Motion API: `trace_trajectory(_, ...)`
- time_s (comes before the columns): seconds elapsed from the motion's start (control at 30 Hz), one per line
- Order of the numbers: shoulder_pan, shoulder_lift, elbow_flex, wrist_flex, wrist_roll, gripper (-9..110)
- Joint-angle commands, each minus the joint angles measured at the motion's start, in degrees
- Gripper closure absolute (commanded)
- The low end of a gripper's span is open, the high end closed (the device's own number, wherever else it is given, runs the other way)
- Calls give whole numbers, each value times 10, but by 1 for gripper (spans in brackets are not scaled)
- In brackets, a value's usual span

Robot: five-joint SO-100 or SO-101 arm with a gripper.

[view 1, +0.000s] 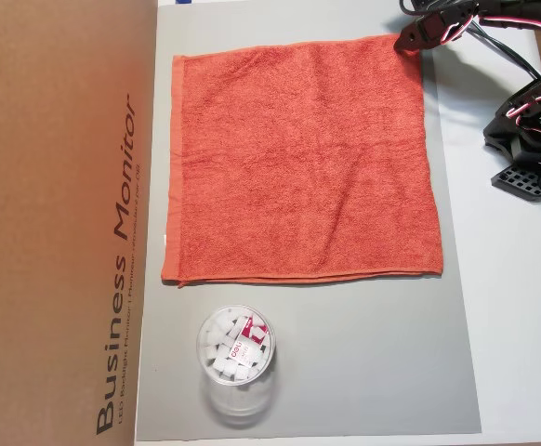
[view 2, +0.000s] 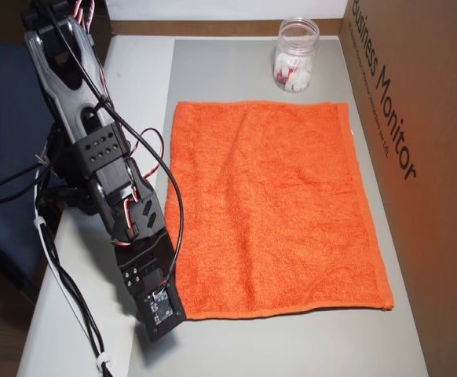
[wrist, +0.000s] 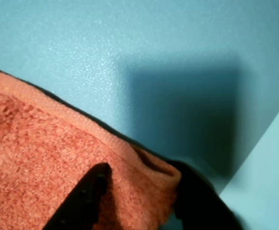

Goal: Fold the blanket.

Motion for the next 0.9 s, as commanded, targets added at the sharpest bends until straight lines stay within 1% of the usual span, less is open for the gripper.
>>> trace_trajectory(0.0,-8,1,19,3,4,90)
trace_trajectory(0.17,-9,1,18,3,4,90)
trace_trajectory(0.37,-9,1,18,3,4,102)
trace_trajectory(0.87,-17,4,9,10,4,102)
